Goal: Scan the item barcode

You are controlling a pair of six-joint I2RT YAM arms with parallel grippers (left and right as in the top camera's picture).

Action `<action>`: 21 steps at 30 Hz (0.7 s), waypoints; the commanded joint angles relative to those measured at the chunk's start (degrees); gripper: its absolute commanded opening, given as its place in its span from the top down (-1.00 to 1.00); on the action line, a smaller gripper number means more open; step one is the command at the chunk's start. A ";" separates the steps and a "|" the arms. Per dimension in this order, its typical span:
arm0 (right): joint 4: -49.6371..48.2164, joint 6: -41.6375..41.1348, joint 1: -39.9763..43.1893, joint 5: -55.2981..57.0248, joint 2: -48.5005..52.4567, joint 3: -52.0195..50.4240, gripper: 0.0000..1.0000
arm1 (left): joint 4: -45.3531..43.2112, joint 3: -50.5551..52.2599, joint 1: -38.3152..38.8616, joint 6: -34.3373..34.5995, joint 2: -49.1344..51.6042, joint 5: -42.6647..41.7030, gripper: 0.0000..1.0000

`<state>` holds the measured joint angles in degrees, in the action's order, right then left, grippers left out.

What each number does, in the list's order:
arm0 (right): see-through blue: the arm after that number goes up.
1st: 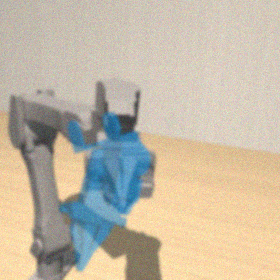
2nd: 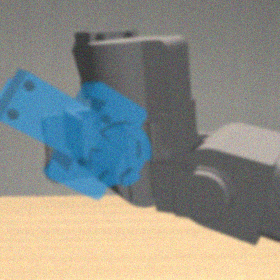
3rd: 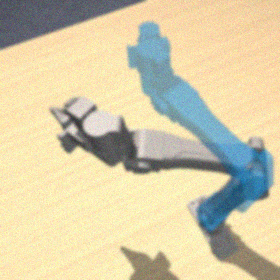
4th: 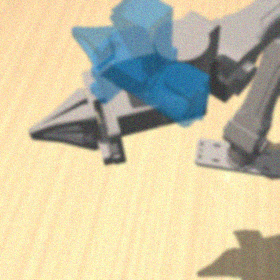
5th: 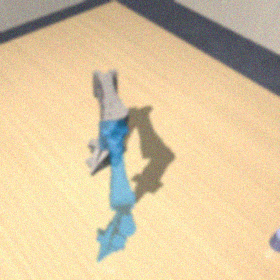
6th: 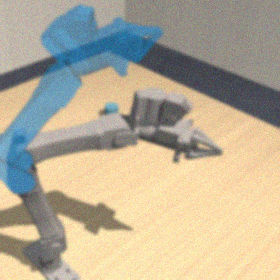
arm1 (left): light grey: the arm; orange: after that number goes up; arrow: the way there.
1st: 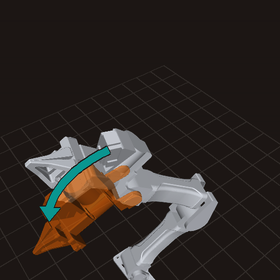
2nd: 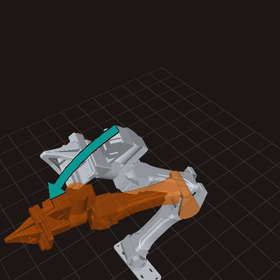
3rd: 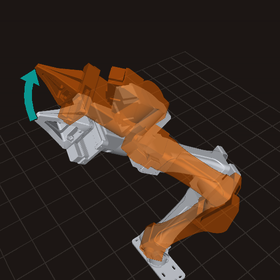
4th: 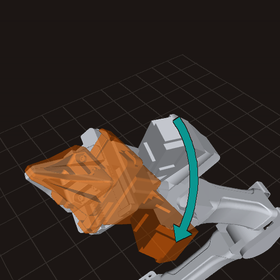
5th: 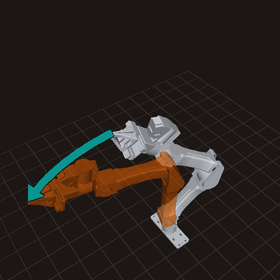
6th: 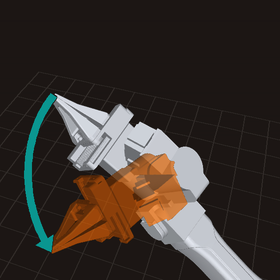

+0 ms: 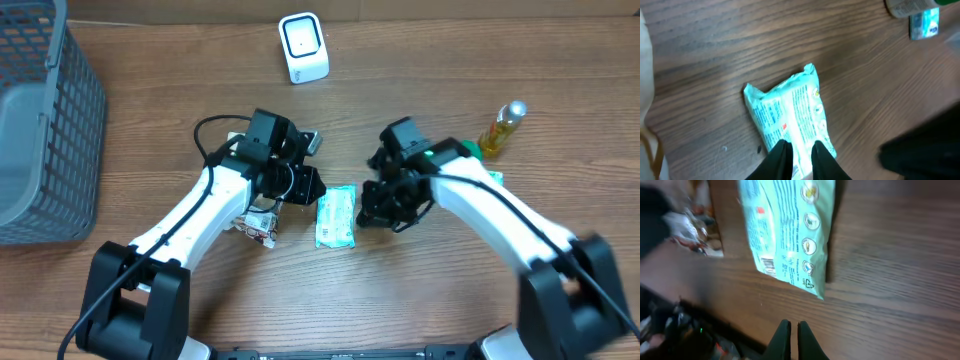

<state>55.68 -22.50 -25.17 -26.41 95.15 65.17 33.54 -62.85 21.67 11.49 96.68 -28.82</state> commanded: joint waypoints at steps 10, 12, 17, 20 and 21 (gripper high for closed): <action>-6.54 -6.05 -1.46 7.69 -10.08 -0.20 0.67 | 16.85 -22.16 1.18 -2.97 14.86 3.96 0.67; -5.99 -6.78 -1.64 7.26 -10.05 -0.48 0.88 | 17.62 -22.16 1.68 -5.49 16.26 1.27 0.68; -7.87 -11.85 -3.37 7.28 -9.77 -3.80 0.92 | 18.88 -22.05 3.30 -8.76 18.45 -0.61 0.65; -11.78 -13.94 -5.75 7.30 -9.22 -6.73 0.92 | 18.88 -22.05 3.65 -8.98 19.37 -0.59 0.64; -13.14 -15.10 -6.47 7.32 -8.98 -7.56 0.92 | 18.86 -22.05 3.65 -8.98 19.63 -0.59 0.63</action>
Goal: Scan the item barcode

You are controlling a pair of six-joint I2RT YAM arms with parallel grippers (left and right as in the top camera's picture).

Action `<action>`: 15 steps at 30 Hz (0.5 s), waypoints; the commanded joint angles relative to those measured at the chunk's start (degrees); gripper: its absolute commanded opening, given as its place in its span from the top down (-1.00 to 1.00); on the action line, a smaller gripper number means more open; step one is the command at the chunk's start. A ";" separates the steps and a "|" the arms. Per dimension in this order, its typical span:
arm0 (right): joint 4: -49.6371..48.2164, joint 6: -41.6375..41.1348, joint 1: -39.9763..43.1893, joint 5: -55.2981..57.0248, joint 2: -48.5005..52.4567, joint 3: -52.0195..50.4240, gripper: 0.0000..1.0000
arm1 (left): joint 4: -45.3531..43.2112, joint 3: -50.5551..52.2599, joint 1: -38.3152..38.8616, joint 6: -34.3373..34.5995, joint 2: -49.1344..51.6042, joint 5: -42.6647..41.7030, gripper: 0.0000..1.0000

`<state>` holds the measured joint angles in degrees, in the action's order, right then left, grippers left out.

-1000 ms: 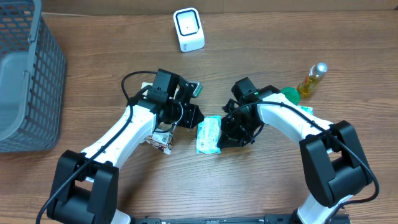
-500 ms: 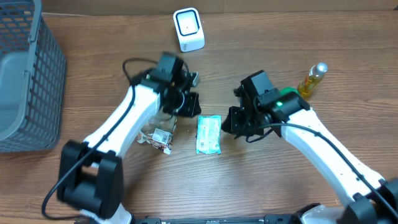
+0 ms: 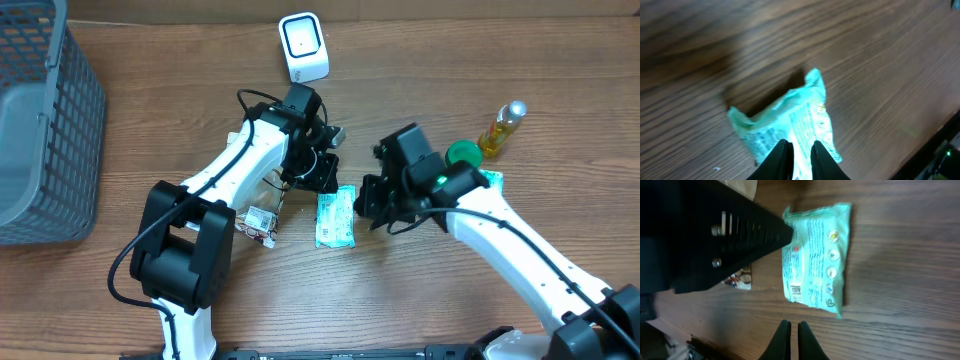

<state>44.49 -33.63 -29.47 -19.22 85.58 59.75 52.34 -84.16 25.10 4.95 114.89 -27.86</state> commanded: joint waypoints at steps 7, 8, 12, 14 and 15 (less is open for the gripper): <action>-10.95 -10.01 -5.14 3.96 3.65 -7.23 0.92 | 0.13 -0.66 0.24 -3.26 1.70 0.94 0.61; -11.54 -10.32 -5.14 4.26 4.31 -7.54 0.92 | 0.09 -0.52 0.24 -3.28 1.70 1.51 0.60; -14.47 -10.32 -5.14 4.22 6.60 -8.28 0.92 | -0.61 0.39 0.31 -3.28 1.70 2.60 0.59; -15.63 -10.32 -5.14 4.22 7.78 -8.28 0.92 | -1.51 1.11 0.48 -3.28 1.70 2.97 0.58; -16.13 -10.32 -5.14 4.24 8.35 -8.28 0.92 | -2.23 1.62 0.50 -3.28 1.70 2.95 0.58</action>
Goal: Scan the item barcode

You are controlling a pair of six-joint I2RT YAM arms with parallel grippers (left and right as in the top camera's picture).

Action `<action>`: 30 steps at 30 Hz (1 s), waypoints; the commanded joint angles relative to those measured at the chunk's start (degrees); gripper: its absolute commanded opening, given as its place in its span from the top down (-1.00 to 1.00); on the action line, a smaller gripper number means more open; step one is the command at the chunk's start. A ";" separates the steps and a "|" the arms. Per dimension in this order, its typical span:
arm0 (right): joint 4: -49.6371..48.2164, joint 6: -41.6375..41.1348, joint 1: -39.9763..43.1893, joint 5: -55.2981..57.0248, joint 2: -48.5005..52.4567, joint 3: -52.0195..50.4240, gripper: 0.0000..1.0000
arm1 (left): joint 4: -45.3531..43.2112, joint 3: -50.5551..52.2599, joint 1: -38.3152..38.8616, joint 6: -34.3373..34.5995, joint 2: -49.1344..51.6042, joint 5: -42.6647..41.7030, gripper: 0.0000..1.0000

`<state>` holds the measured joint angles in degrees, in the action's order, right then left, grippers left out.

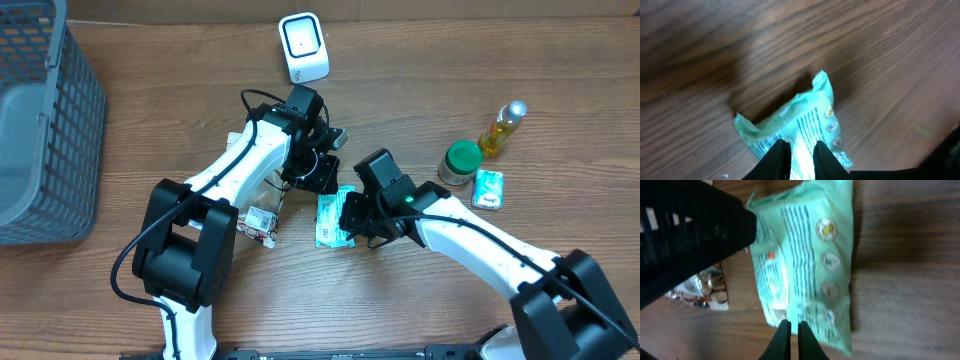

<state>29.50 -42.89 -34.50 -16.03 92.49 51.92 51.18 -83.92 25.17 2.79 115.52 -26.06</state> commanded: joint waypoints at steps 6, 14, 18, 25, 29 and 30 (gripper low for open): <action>-1.31 -1.07 -0.11 3.37 3.58 -0.48 0.92 | -2.40 2.67 0.44 -1.07 1.07 1.97 0.57; -1.36 -3.63 -0.28 3.15 6.97 -0.48 0.92 | -7.02 6.40 0.44 -0.31 1.07 3.98 0.59; -1.11 -4.09 -0.26 3.17 8.52 -0.48 0.93 | -9.73 8.33 0.44 0.24 1.07 4.22 0.59; -0.50 -5.33 -0.26 3.61 9.44 -0.48 0.92 | -10.34 8.76 0.24 0.66 1.07 10.99 0.70; -0.50 -5.33 -0.26 3.61 9.42 -0.48 0.92 | -10.69 7.39 0.00 0.70 0.94 11.43 0.81; -0.52 -5.33 -0.26 3.61 9.42 -0.48 0.93 | -10.58 6.67 -0.07 0.98 0.87 11.43 0.82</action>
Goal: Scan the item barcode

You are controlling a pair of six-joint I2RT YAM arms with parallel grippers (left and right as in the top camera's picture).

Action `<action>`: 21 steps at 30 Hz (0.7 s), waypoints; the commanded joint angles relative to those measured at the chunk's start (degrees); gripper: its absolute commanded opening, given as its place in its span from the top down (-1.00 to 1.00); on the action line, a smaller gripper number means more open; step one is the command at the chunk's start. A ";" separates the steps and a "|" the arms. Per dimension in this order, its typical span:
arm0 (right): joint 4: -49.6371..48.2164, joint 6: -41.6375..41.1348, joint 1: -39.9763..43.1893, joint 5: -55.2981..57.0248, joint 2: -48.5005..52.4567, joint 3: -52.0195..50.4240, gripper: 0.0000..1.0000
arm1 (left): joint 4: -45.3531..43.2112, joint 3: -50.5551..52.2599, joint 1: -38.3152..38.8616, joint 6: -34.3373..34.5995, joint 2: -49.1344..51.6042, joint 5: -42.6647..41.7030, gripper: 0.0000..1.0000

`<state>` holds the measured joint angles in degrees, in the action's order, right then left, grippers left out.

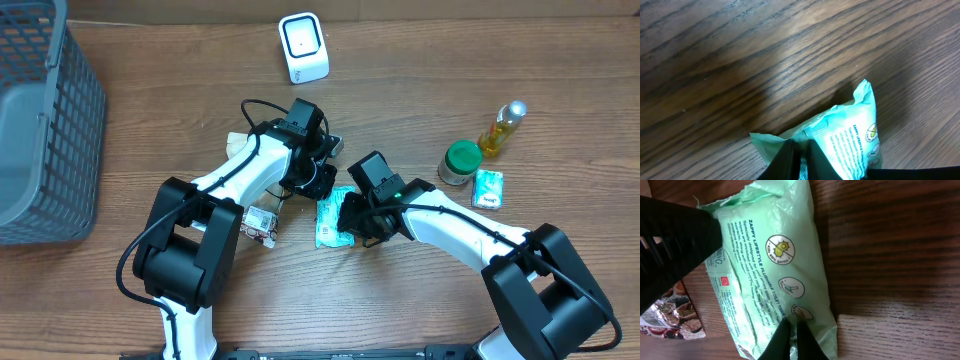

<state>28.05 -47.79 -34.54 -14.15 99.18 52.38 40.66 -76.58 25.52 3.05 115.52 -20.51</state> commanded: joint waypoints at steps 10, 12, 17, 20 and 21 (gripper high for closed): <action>1.05 1.95 0.37 0.33 2.45 0.57 0.93 | 6.38 -12.24 -0.28 3.61 0.15 3.85 0.75; 2.38 4.92 1.09 -1.97 1.75 2.60 0.93 | 6.75 -12.46 -0.26 3.34 0.15 0.68 0.75; 6.84 9.09 2.99 -2.84 -1.16 8.48 0.93 | 11.13 -12.46 -0.26 1.38 0.17 -0.07 0.81; 5.92 10.40 3.96 -2.58 -1.84 10.05 0.92 | 12.61 -12.46 -0.55 1.20 0.17 -0.09 0.79; 5.05 10.40 4.28 -2.40 -1.84 10.08 0.88 | 12.74 -12.46 -0.52 1.18 0.17 -0.09 0.78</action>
<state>33.98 -40.12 -31.16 -16.40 99.48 60.60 53.01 -88.18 25.36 5.56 115.52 -19.35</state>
